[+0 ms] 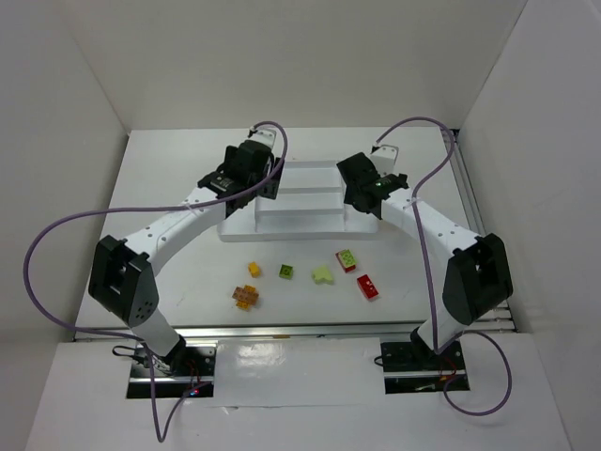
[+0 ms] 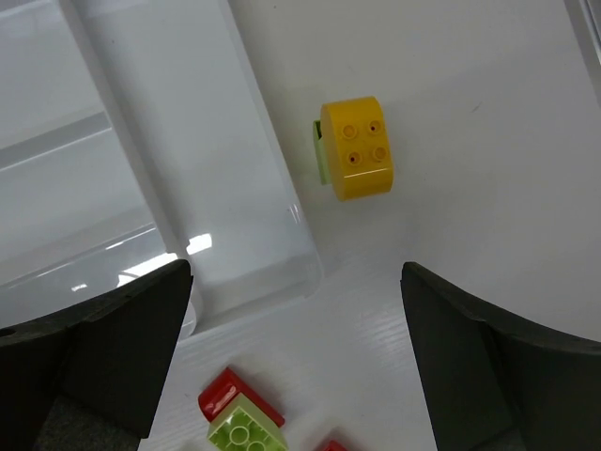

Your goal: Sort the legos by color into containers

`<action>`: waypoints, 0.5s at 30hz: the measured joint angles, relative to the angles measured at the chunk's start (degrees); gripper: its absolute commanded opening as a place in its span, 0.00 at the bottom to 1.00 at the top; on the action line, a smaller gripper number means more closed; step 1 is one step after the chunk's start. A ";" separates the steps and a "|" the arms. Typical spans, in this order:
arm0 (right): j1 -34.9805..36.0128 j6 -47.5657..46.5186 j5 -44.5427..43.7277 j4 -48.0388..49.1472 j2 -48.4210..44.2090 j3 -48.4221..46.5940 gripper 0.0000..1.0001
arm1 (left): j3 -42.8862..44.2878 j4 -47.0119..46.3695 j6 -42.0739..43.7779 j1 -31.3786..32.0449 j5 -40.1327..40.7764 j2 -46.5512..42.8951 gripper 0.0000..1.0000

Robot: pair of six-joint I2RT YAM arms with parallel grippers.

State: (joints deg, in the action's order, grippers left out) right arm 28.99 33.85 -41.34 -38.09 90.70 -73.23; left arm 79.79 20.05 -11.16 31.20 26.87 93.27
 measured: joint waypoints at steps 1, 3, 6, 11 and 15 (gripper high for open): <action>0.00 0.00 -0.02 0.00 -0.04 0.00 0.99 | 0.28 0.20 -0.17 0.00 -0.22 0.02 1.00; 0.00 -0.02 -0.07 0.09 -0.48 0.28 0.99 | 0.87 0.15 -1.01 -0.09 -1.09 0.02 1.00; 0.00 0.00 -0.76 0.26 -2.19 1.75 0.99 | 1.40 0.07 -1.16 -0.42 -2.69 0.02 1.00; 0.09 -0.70 -2.99 0.94 -7.37 6.05 0.99 | 1.60 0.13 -1.18 -0.42 -3.72 0.42 1.00; -0.55 -1.79 -3.10 1.38 -11.96 9.18 0.99 | 1.68 0.15 -1.11 -0.42 -3.78 0.44 1.00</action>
State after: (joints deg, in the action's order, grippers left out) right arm 28.45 32.05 -44.45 -36.71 78.74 -64.05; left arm 81.47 20.21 -12.27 30.79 23.09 93.71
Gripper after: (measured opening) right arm 0.994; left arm 1.001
